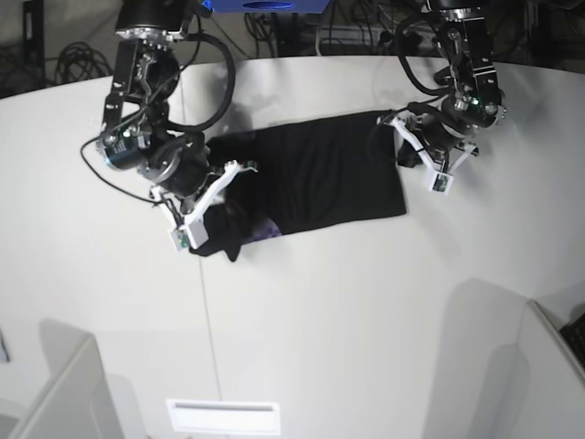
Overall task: Fold the T-shirt properly
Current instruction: 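Grasp the strip's other end with the right gripper and lift it, then fold the held end over onto the bundle toward the left gripper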
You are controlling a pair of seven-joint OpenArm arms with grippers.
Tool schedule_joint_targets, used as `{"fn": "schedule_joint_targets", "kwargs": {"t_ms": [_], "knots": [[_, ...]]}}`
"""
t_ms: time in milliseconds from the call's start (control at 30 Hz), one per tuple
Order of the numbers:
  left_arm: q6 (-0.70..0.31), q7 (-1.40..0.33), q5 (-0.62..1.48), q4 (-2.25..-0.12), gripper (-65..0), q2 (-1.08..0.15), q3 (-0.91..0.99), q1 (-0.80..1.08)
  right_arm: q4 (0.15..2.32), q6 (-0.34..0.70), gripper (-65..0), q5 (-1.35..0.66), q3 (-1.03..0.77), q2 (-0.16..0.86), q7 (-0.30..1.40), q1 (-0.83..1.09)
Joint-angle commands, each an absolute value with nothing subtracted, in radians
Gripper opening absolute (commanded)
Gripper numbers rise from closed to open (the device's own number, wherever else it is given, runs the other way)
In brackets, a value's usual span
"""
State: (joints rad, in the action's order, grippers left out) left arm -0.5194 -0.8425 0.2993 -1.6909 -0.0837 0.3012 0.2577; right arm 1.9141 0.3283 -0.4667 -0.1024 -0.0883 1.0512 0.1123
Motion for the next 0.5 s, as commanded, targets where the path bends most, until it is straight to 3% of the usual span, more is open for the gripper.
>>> {"fn": "schedule_joint_targets", "kwargs": {"t_ms": [0, 233, 467], "knots": [[-0.518, -0.823, 0.314, -1.705, -65.0, -0.088, 0.303, 0.254, 1.945, 0.331, -65.0, -0.489, -0.087, -0.099, 1.032, 0.105], [-0.519, -0.819, 0.177, -1.69, -65.0, -0.081, 0.294, 0.266, 1.954, 0.237, -65.0, -0.489, 0.094, -0.113, 0.978, 0.119], [-0.522, -0.822, 0.168, -1.676, -65.0, -0.081, 0.294, 0.269, 1.948, 0.139, -65.0, -0.489, 0.262, -0.111, 0.9, 0.117]]}}
